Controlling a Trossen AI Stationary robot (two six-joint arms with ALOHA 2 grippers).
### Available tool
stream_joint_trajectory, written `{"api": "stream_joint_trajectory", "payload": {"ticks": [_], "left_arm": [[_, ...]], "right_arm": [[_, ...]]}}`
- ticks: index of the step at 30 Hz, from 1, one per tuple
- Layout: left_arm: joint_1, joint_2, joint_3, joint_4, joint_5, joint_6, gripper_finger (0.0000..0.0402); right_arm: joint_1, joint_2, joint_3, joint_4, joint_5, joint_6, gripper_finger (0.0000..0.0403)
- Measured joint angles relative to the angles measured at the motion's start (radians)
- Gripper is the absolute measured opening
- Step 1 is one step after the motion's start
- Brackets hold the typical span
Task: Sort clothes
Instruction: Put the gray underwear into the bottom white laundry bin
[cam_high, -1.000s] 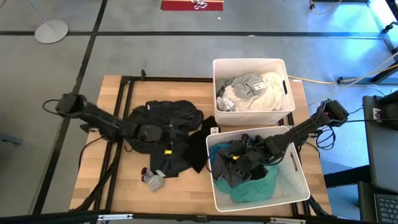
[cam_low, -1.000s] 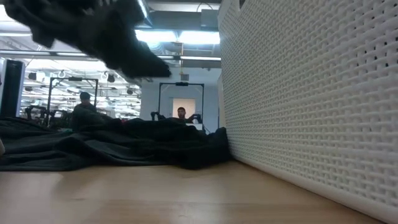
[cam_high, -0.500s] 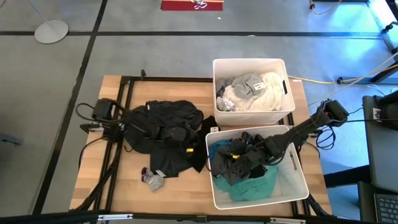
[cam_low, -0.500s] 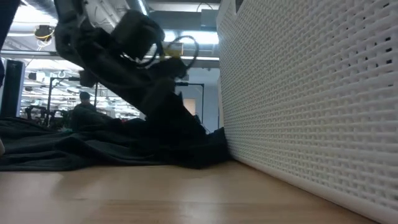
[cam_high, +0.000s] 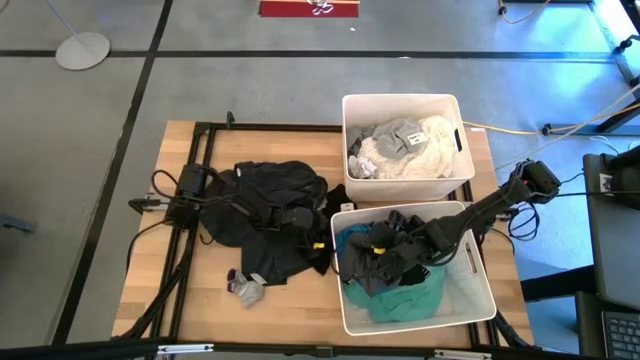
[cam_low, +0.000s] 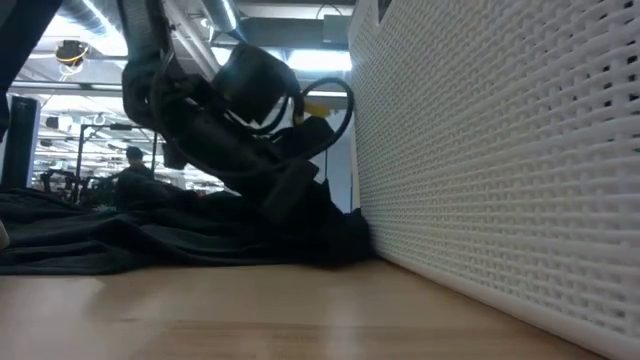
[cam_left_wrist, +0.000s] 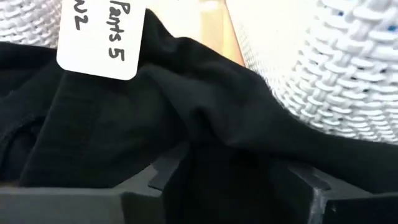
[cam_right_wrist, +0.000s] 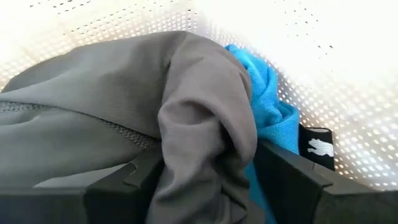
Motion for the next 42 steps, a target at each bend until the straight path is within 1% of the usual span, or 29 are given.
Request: {"api": "stream_joint_trajectory", "payload": {"ticks": [3, 7, 8, 9, 12, 16, 22, 26, 30, 34, 37, 40, 42], "left_arm": [[0.0, 0.02, 0.001, 0.002, -0.013, -0.014, 0.0131], [0.001, 0.019, 0.001, -0.03, -0.015, -0.013, 0.0038], [0.001, 0.014, 0.001, -0.046, -0.015, -0.013, 0.0021], [0.0, 0.013, 0.001, -0.055, -0.014, -0.013, 0.0012], [-0.006, -0.007, 0.001, -0.107, -0.014, -0.015, 0.0013], [-0.022, -0.08, -0.003, -0.25, -0.014, -0.018, 0.0006], [-0.057, -0.236, -0.012, -0.479, -0.01, 0.012, 0.0004], [-0.077, -0.354, -0.012, -0.606, -0.041, 0.023, 0.0004], [-0.1, -0.449, -0.022, -0.669, -0.062, 0.037, 0.0004], [-0.129, -0.532, -0.019, -0.692, -0.067, 0.052, 0.0003], [-0.147, -0.578, -0.02, -0.724, -0.075, 0.067, 0.0003], [-0.161, -0.63, -0.019, -0.74, -0.119, 0.081, 0.0003], [-0.172, -0.661, -0.019, -0.752, -0.155, 0.089, 0.0002]], "right_arm": [[0.0, 0.0, 0.0, 0.0, 0.002, 0.0, 0.0221], [0.0, 0.0, 0.0, 0.001, 0.002, 0.0, 0.0221], [0.0, 0.0, 0.0, 0.001, 0.002, 0.0, 0.0221], [0.0, 0.0, 0.0, 0.001, 0.002, 0.0, 0.0221], [0.0, 0.0, 0.0, 0.003, 0.002, 0.0, 0.0221], [0.0, 0.0, 0.0, 0.008, 0.001, -0.002, 0.0221], [0.0, 0.0, 0.001, 0.011, -0.009, -0.019, 0.0221], [0.0, -0.003, 0.025, 0.007, -0.055, -0.029, 0.0221], [0.0, -0.003, 0.099, -0.059, -0.121, -0.054, 0.0221], [0.0, -0.004, 0.193, -0.158, -0.188, -0.056, 0.0221], [0.0, -0.005, 0.274, -0.236, -0.206, -0.061, 0.0221], [0.0, -0.005, 0.353, -0.299, -0.202, -0.085, 0.0221], [0.0, -0.005, 0.407, -0.322, -0.181, -0.097, 0.0221]]}}
